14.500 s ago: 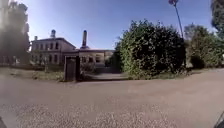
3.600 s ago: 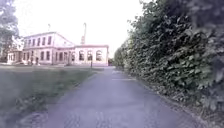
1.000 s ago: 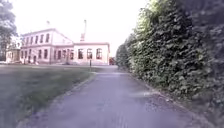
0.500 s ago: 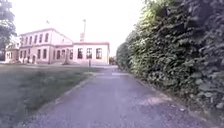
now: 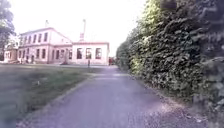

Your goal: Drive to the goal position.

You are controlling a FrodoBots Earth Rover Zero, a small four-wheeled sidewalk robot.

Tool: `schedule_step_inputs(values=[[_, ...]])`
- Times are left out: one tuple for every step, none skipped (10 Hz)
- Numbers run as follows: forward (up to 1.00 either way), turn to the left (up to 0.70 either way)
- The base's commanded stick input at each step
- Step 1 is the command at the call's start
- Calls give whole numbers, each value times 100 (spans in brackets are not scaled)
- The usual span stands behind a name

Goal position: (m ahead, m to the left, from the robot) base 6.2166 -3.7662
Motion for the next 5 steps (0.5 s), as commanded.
schedule_step_inputs(values=[[70,0],[70,-10],[70,-14],[70,-6],[70,0]])
